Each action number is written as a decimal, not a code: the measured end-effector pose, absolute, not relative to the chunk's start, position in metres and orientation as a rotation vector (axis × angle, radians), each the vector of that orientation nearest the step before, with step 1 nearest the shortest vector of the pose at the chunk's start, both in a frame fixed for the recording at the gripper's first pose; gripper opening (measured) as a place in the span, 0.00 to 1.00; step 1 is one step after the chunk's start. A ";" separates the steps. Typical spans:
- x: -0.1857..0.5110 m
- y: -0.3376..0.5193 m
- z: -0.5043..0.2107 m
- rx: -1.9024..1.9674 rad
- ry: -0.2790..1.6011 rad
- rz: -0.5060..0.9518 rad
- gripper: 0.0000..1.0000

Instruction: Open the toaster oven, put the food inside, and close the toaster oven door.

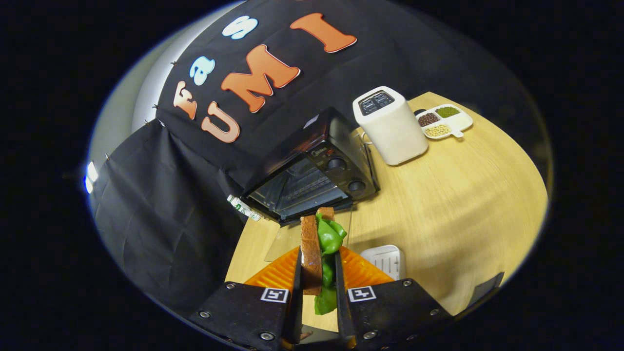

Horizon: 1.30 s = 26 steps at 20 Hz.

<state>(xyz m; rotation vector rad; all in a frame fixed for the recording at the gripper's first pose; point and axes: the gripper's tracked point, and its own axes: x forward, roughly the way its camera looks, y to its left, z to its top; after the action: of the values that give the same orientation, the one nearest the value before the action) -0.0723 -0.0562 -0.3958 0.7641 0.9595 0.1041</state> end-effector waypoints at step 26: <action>0.091 0.030 -0.480 1.062 0.677 -0.096 0.28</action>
<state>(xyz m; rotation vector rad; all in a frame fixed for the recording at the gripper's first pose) 0.0910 0.0297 -0.4803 1.0618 0.6767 -0.0959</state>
